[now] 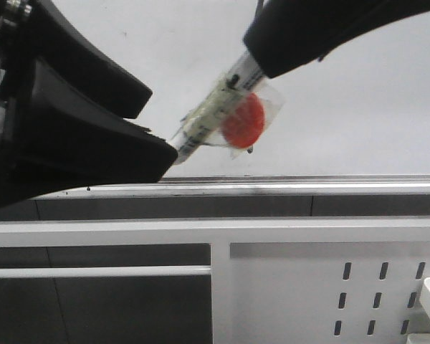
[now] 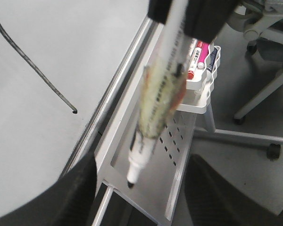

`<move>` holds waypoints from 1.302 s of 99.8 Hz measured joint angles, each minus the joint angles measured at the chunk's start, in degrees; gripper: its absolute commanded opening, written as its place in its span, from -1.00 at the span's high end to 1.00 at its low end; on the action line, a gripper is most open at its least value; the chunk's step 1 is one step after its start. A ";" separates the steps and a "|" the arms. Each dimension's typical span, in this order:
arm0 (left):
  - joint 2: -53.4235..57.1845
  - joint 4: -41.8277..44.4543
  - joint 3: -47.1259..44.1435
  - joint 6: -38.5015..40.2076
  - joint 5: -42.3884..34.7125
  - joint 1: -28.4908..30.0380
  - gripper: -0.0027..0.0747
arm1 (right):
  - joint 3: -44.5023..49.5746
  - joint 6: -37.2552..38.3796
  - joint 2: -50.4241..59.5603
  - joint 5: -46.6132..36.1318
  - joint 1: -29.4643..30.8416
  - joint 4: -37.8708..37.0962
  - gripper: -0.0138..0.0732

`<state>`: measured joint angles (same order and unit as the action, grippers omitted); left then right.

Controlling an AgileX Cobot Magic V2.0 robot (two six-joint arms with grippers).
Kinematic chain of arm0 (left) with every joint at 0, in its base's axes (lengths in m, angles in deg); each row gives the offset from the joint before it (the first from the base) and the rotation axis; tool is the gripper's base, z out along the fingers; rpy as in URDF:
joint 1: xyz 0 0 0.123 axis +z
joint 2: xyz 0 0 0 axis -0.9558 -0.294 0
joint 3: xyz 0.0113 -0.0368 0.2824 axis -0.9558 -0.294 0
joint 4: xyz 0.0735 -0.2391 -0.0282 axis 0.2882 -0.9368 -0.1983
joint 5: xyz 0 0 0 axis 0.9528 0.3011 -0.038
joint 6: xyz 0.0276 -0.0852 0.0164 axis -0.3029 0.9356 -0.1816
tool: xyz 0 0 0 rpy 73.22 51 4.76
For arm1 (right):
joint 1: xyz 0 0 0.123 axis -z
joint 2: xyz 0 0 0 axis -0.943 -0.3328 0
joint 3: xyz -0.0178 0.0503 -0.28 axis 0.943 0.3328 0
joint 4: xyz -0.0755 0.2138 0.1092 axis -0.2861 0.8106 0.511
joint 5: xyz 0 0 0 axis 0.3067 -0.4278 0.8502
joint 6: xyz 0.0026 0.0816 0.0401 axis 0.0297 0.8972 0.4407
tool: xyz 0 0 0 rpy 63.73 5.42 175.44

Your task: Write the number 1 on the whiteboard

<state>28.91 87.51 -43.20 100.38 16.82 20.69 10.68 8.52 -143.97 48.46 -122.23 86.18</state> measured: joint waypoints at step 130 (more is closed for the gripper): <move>0.00 2.40 0.00 5.76 4.42 -0.04 0.98 | -1.01 0.00 -0.73 -5.13 -2.83 1.17 -0.64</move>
<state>28.91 89.91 -43.20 106.14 21.24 20.65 9.67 8.52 -144.69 43.33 -125.06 87.36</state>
